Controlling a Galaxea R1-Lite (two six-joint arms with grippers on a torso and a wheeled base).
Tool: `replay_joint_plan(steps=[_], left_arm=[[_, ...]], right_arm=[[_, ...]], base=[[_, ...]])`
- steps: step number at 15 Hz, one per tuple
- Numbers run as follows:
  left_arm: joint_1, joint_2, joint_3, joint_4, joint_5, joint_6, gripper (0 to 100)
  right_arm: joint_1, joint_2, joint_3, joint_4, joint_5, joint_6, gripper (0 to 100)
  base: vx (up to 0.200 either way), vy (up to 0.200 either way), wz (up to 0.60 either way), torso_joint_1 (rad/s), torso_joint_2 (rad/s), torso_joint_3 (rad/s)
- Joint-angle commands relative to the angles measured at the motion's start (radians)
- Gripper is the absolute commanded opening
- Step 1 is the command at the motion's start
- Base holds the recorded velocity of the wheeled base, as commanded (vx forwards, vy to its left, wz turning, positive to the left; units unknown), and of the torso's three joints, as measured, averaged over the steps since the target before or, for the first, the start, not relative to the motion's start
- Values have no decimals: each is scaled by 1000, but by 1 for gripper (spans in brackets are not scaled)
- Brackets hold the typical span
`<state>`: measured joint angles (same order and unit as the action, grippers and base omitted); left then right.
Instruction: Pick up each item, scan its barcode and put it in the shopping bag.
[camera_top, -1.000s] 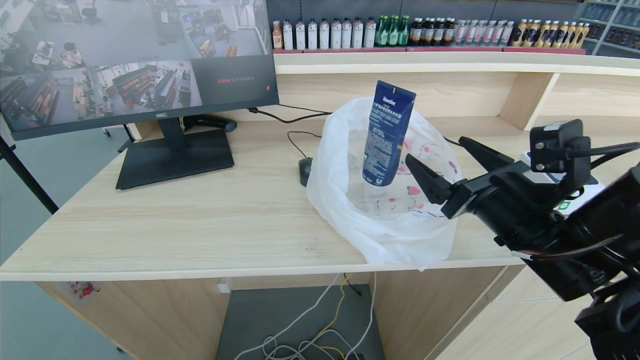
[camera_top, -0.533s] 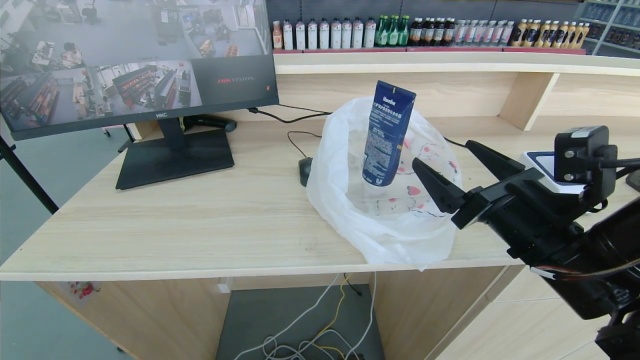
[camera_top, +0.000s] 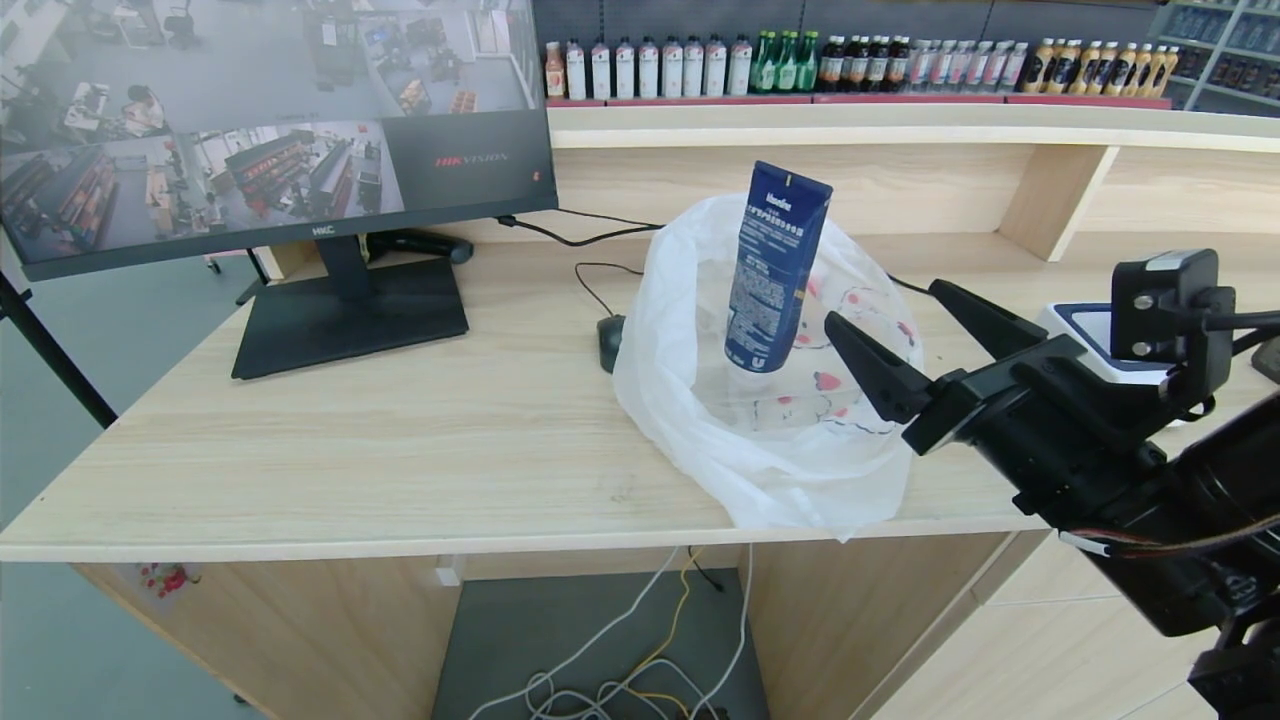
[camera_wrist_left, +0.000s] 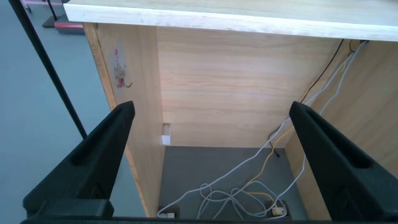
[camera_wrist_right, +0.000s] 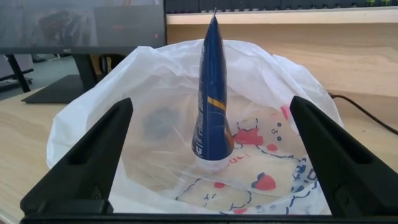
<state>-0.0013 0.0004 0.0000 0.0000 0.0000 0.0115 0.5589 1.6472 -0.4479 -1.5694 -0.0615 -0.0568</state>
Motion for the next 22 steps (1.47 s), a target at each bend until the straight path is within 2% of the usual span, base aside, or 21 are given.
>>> replay_joint_plan(steps=[1,5,11,22], left_arm=[[0,0,0,0,0,-1,100],[1,0,0,0,0,-7,100],[0,0,0,0,0,1,100],[1,0,0,0,2,-16,100]], right_arm=[[1,3,5,-1,0,-1,100],[-1,11,-2,-1,0,-1,100],[-5,3,5,-1,0,0,100],[-48,2,37,-1,0,11,100]], base=[[0,0,0,0,0,0],[-150,0,0,-2,1,1],[0,0,0,0,0,0],[0,-200,0,5,1,-2]])
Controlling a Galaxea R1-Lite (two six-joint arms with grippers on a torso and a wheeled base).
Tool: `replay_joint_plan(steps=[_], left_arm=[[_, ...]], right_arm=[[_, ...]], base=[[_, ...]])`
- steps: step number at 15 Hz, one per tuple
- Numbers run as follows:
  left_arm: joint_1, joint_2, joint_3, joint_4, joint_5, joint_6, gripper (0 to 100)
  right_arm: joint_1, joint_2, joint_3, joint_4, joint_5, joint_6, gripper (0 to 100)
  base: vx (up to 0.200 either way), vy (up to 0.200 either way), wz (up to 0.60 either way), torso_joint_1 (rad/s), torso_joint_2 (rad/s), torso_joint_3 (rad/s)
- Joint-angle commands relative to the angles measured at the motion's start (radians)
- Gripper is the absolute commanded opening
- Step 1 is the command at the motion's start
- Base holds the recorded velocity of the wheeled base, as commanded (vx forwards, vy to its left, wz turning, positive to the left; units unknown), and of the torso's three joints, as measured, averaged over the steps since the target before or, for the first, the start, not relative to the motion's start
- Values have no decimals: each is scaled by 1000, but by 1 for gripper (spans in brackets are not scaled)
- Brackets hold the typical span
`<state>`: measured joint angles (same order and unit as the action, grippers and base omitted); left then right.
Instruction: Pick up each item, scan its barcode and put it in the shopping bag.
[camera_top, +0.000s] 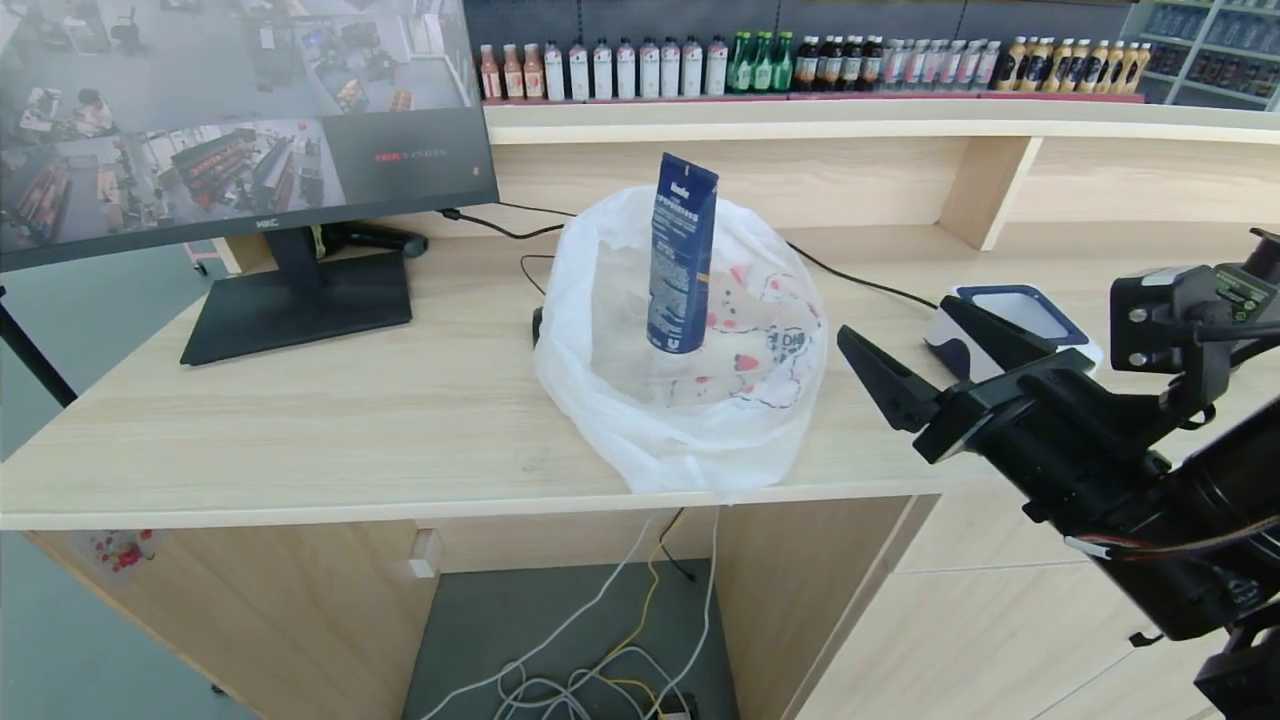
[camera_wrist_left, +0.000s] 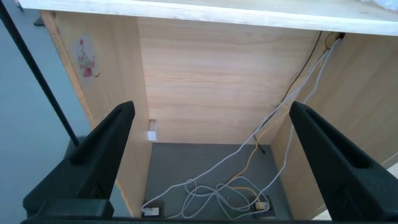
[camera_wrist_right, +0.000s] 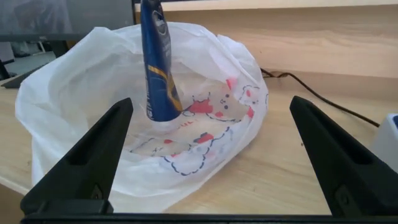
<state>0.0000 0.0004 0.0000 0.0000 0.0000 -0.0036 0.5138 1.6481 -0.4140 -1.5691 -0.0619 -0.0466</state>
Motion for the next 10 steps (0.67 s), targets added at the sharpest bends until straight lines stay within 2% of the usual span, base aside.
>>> replay_joint_plan(steps=[1,5,10], left_arm=[[0,0,0,0,2,-1,100],[0,0,0,0,2,-3,100],[0,0,0,0,2,-3,100]], right_arm=[[-3,-2,12,-2,1,1,100],[-3,-25,129,-2,-3,-18,100],[-18,-37,95,-2,-3,-26,100]], base=[[0,-200,0,7,7,-2],[0,-200,0,1,4,2],[0,-200,0,1,1,2]])
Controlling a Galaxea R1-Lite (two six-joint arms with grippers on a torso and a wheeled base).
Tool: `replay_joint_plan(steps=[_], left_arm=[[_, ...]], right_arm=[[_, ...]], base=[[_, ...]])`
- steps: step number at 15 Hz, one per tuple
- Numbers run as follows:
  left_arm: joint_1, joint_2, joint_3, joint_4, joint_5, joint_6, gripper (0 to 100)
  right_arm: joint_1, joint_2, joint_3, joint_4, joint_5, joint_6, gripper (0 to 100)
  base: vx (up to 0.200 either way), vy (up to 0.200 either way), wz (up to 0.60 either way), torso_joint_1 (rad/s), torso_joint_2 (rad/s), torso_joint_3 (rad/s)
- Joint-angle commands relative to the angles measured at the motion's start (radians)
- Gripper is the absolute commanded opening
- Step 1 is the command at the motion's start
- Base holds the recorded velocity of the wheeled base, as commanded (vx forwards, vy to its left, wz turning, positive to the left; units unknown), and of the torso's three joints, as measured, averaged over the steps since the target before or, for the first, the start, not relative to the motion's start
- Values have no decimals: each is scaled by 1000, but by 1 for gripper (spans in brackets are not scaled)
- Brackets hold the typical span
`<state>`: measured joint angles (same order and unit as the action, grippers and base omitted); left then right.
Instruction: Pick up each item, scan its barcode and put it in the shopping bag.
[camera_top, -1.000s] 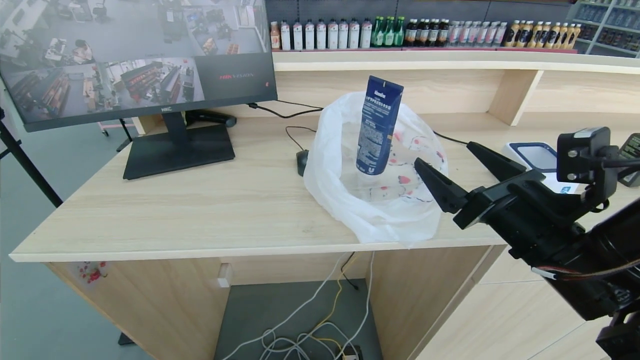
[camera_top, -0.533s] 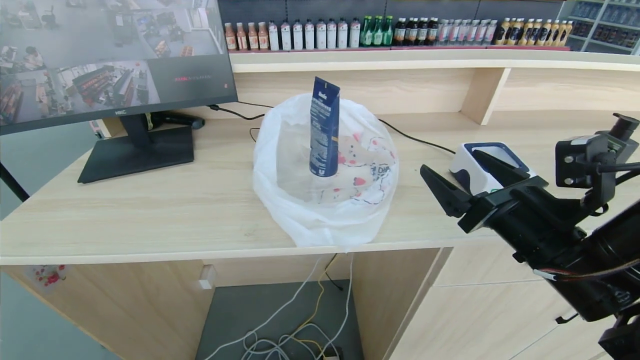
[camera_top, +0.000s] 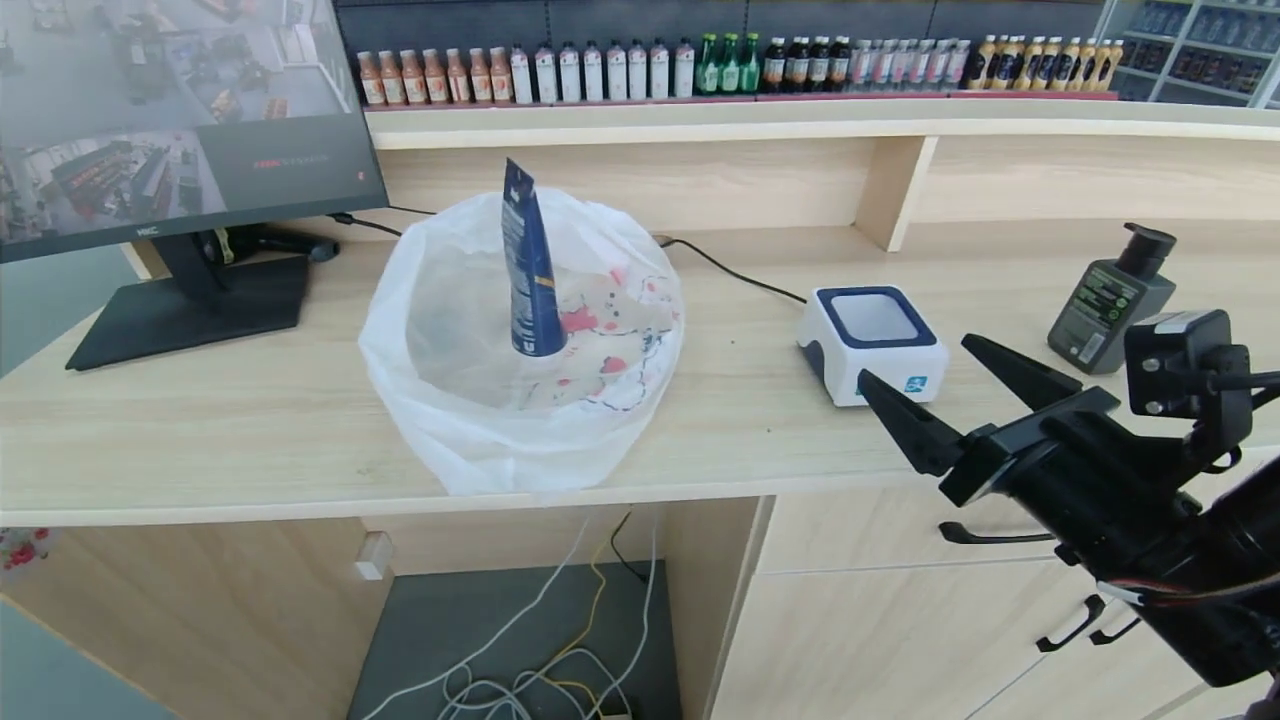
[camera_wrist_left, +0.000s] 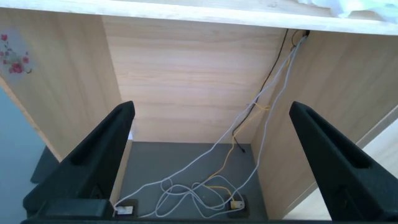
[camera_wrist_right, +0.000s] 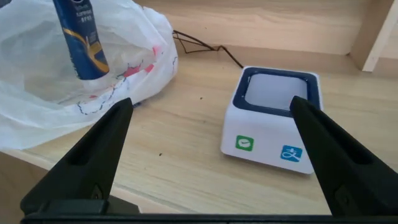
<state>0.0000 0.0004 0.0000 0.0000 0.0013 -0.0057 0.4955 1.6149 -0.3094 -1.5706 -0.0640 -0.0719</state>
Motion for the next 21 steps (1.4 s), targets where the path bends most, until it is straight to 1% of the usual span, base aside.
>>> replay_joint_plan(steps=[1,18,21], left_arm=[[0,0,0,0,0,0,100],[0,0,0,0,-1,0,100],[0,0,0,0,0,0,100]], right_arm=[[0,-4,-14,0,-2,0,100],[1,16,-10,0,-2,4,100],[1,14,-11,0,-2,4,100]], base=[[0,-200,0,7,2,2],[0,-200,0,3,3,2],[0,0,0,0,0,0]])
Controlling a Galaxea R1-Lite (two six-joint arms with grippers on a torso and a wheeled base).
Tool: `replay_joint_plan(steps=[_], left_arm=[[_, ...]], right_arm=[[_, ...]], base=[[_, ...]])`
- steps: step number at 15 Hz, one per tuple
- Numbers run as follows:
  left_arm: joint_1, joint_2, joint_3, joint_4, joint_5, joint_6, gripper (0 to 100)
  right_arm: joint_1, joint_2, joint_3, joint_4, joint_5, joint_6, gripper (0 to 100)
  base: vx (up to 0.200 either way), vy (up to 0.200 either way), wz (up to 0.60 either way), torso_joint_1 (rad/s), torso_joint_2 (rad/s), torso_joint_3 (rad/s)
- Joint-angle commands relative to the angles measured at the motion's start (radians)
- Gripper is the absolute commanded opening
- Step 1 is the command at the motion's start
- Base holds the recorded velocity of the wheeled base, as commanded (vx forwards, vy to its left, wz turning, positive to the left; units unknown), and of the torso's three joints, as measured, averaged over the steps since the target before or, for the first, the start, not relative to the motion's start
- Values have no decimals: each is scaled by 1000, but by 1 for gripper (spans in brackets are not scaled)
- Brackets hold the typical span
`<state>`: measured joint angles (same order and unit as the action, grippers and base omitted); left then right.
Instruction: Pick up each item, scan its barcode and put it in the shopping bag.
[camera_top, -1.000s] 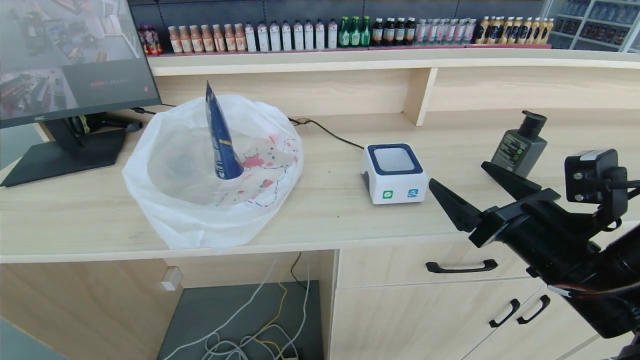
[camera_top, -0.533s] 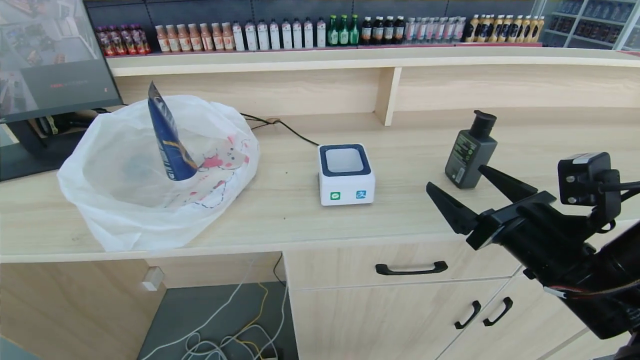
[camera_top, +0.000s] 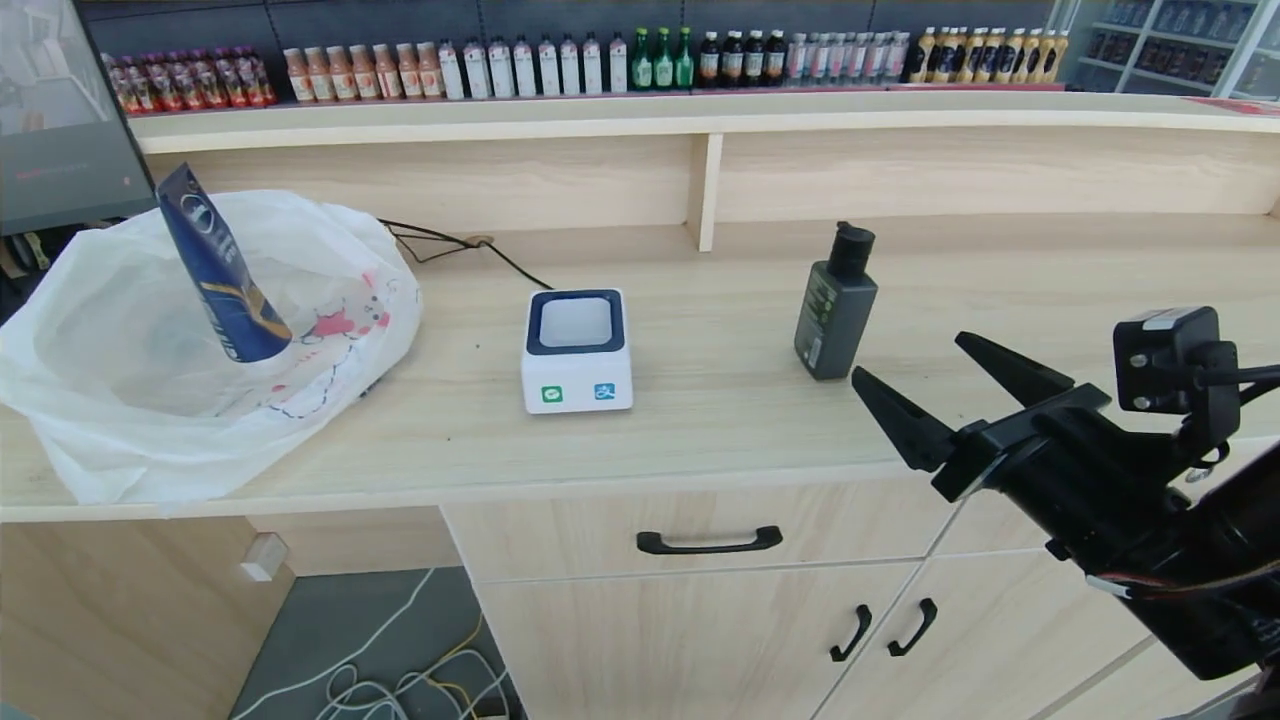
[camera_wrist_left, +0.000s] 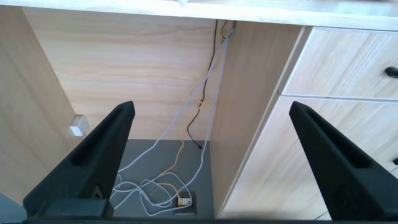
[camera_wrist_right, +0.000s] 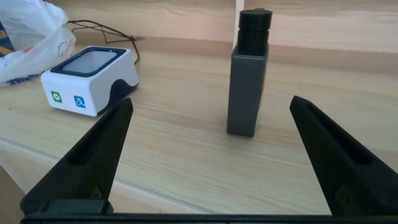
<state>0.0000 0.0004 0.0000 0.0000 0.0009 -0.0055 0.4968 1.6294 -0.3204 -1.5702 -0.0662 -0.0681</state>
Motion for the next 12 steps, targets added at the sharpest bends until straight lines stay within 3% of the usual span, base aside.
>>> replay_joint_plan(steps=[1,12], left_arm=[[0,0,0,0,-1,-1,100],[0,0,0,0,-1,6,100]], right_arm=[[0,0,3,-1,0,-1,100],[9,-14,-3,-1,-14,-67,100]], base=[[0,0,0,0,0,0],[0,0,0,0,0,0]])
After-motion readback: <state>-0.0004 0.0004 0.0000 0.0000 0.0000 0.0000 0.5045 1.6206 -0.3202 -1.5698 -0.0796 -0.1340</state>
